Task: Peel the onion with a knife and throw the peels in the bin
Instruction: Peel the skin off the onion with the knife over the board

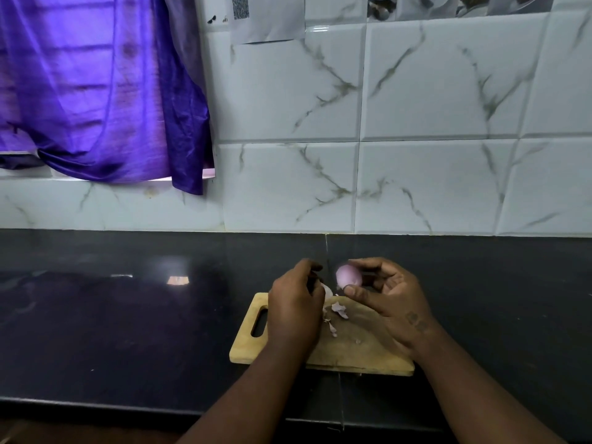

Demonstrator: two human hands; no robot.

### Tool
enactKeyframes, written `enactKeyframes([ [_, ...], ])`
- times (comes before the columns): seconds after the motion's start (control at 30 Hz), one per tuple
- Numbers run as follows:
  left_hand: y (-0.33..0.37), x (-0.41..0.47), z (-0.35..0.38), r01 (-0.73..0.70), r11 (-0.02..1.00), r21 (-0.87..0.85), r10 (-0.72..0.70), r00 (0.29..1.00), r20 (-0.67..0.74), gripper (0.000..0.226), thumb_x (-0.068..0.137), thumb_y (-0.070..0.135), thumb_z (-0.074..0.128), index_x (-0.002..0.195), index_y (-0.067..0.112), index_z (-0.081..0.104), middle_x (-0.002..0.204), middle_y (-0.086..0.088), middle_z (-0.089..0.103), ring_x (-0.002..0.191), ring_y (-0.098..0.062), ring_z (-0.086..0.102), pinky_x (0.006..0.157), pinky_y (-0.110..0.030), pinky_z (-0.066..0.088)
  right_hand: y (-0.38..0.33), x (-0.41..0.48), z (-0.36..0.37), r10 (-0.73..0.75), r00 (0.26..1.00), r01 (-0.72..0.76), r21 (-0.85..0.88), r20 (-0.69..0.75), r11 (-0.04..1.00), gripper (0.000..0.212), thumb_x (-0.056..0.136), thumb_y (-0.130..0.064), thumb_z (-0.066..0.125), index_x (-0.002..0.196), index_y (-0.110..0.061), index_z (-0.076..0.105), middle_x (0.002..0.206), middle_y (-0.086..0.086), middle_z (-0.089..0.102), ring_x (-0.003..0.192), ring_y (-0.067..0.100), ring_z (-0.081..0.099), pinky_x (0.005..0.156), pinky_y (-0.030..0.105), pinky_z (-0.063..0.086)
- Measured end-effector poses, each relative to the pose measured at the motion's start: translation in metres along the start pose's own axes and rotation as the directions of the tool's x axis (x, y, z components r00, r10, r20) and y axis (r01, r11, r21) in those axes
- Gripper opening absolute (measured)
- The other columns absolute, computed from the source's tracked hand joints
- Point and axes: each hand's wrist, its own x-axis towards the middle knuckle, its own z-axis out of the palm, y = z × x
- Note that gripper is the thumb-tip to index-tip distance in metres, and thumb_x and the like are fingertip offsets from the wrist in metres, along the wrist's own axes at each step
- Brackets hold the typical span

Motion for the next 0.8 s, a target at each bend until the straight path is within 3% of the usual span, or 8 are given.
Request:
enactKeyframes([
  [0.17,0.0043,-0.0021,-0.0001,-0.037,0.995,0.089,0.035,0.999,0.022,0.033,0.098,0.02,0.062,0.129,0.029,0.071,0.113,0.01,0.079,0.099,-0.007,0.073,0.082,-0.029,0.06,-0.0006,-0.001,0.0016,0.066,0.996,-0.066,-0.001,0.064,0.998,0.044,0.077,-0.007,0.085,0.119,-0.018,0.076,0.118,0.001,0.079,0.112,0.017,0.074,0.097,0.036,0.06],
  [0.4,0.0033,-0.0032,-0.0006,-0.163,0.978,-0.128,0.168,0.985,0.027,0.03,0.098,0.023,0.072,0.127,0.026,0.073,0.116,0.015,0.078,0.108,0.003,0.071,0.093,-0.03,0.062,0.0034,0.0011,0.0022,0.146,0.987,-0.149,0.045,0.059,0.988,0.043,0.086,-0.007,0.081,0.125,-0.021,0.071,0.12,0.004,0.077,0.115,0.022,0.073,0.095,0.039,0.061],
  [0.53,0.0023,-0.0035,0.0009,-0.215,0.974,-0.078,0.218,0.975,0.035,0.032,0.096,0.02,0.075,0.127,0.026,0.074,0.114,0.011,0.079,0.104,0.001,0.073,0.091,-0.027,0.062,0.0041,0.0004,0.0009,0.141,0.989,-0.139,-0.046,0.044,0.989,0.04,0.08,-0.009,0.086,0.116,-0.019,0.074,0.112,0.004,0.08,0.109,0.022,0.075,0.096,0.042,0.061],
  [0.67,0.0045,-0.0056,-0.0008,-0.296,0.954,0.039,0.293,0.954,0.068,0.037,0.097,0.024,0.073,0.134,0.027,0.07,0.119,0.007,0.079,0.106,-0.005,0.073,0.089,-0.02,0.058,0.0032,0.0004,-0.0003,0.091,0.995,-0.084,-0.161,0.035,0.983,0.039,0.075,-0.004,0.088,0.11,-0.018,0.076,0.105,-0.001,0.081,0.101,0.015,0.077,0.088,0.03,0.063],
  [0.8,0.006,-0.0061,-0.0022,-0.375,0.921,0.107,0.367,0.926,0.093,0.048,0.091,0.015,0.078,0.138,0.02,0.067,0.119,0.0,0.079,0.105,-0.013,0.075,0.086,-0.016,0.05,0.0023,0.0007,0.001,0.048,0.998,-0.04,-0.181,0.036,0.983,0.039,0.075,-0.005,0.088,0.11,-0.017,0.077,0.105,-0.001,0.082,0.099,0.013,0.077,0.09,0.029,0.062],
])
